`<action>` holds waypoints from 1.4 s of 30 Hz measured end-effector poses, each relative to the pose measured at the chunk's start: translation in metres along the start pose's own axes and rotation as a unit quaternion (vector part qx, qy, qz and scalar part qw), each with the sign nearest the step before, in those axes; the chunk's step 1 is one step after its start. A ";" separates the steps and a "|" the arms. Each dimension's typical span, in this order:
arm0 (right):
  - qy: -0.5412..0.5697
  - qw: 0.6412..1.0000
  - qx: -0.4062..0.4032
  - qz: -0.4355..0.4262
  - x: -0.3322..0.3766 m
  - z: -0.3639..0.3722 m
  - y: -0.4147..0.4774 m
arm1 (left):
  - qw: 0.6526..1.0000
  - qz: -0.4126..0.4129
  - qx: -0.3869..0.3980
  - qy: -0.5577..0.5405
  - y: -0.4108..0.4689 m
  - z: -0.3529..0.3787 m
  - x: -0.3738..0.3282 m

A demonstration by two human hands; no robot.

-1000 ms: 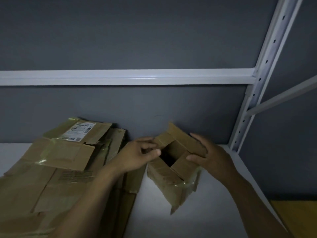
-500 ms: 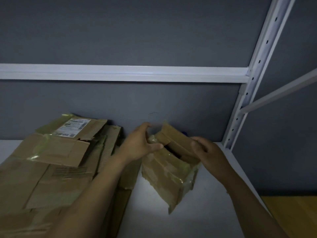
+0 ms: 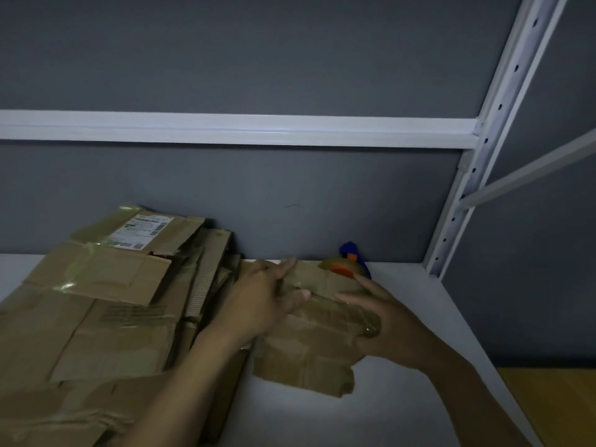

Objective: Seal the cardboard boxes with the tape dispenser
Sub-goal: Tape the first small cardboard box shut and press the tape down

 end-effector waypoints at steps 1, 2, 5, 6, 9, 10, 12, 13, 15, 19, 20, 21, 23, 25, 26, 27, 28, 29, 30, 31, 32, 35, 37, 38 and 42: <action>-0.001 1.000 0.000 -0.003 0.001 0.004 0.002 | 1.000 -0.011 0.012 -0.004 -0.001 -0.001 0.001; -0.004 1.000 -0.003 -0.003 0.002 0.006 0.004 | 1.000 -0.017 0.020 -0.017 -0.001 -0.003 0.003; -0.023 0.999 -0.041 -0.008 0.006 -0.002 0.006 | 0.995 -0.020 0.031 -0.098 0.002 -0.005 0.015; -0.044 0.997 -0.065 -0.017 0.008 -0.008 0.005 | 0.995 -0.015 0.052 -0.085 0.000 -0.002 0.017; -0.106 0.991 -0.083 -0.025 0.007 -0.023 0.005 | 0.984 -0.012 0.154 -0.087 -0.015 0.030 0.026; -0.102 0.992 -0.071 -0.018 0.003 -0.024 0.007 | 0.982 -0.011 0.152 -0.109 -0.020 0.040 0.028; -0.079 0.996 -0.048 -0.013 -0.005 -0.019 0.010 | 0.990 0.004 0.121 -0.078 -0.020 0.048 0.035; -0.076 0.996 -0.036 -0.011 -0.009 -0.013 0.012 | 0.993 0.009 0.118 -0.031 -0.017 0.046 0.037; -0.085 0.996 -0.028 -0.005 -0.016 0.000 0.015 | 0.987 0.038 0.122 0.098 -0.008 0.034 0.037; -0.111 0.994 -0.019 0.007 -0.019 0.011 0.021 | 0.950 0.100 0.195 0.224 0.009 0.038 0.014; -0.129 0.992 -0.009 0.001 -0.019 0.011 0.022 | 0.945 0.105 0.213 0.224 0.011 0.046 0.008; -0.126 0.992 0.007 -0.005 -0.020 0.009 0.023 | 0.943 0.105 0.224 0.223 0.014 0.054 0.004; -0.024 0.997 0.065 0.015 -0.018 -0.006 0.027 | 0.943 0.102 0.221 0.226 0.019 0.063 0.002; 0.136 0.986 0.051 0.086 -0.019 -0.029 0.040 | 0.937 0.107 0.226 0.245 0.023 0.062 0.002; 0.150 0.981 -0.020 0.122 -0.027 -0.042 0.052 | 0.933 0.112 0.226 0.255 0.024 0.060 0.002; 0.104 0.976 -0.095 0.166 -0.037 -0.052 0.064 | 0.931 0.116 0.226 0.262 0.026 0.059 0.002; 0.060 0.966 -0.141 0.211 -0.045 -0.058 0.074 | 0.931 0.120 0.224 0.263 0.028 0.058 0.002; 0.032 0.956 -0.143 0.252 -0.055 -0.055 0.084 | 0.932 0.124 0.222 0.259 0.029 0.058 0.003; 0.022 0.950 -0.114 0.291 -0.064 -0.047 0.094 | 0.935 0.127 0.218 0.248 0.030 0.059 0.004; 0.012 0.945 -0.068 0.319 -0.073 -0.036 0.103 | 0.939 0.130 0.215 0.236 0.029 0.061 0.006; -0.007 0.941 -0.028 0.337 -0.078 -0.025 0.110 | 0.941 0.132 0.212 0.230 0.027 0.062 0.007; 0.025 0.936 -0.038 0.350 -0.085 -0.009 0.122 | 0.940 0.136 0.211 0.230 0.022 0.065 0.010; 0.064 0.929 -0.077 0.355 -0.092 -0.008 0.128 | 0.944 0.137 0.203 0.222 0.022 0.063 0.008; 0.055 0.928 -0.093 0.357 -0.094 -0.010 0.128 | 0.945 0.136 0.203 0.220 0.023 0.062 0.008; 0.064 0.931 -0.159 0.323 -0.107 -0.025 0.115 | 0.946 0.143 0.194 0.216 0.027 0.061 0.009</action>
Point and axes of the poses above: each hand's wrist, its own y-axis towards the middle knuckle, its own z-axis out of the palm, x = y × z, the point moved 5 cm from there along y, towards the middle knuckle, and after that the axes turned 13 degrees about z, right-handed, at the moved point
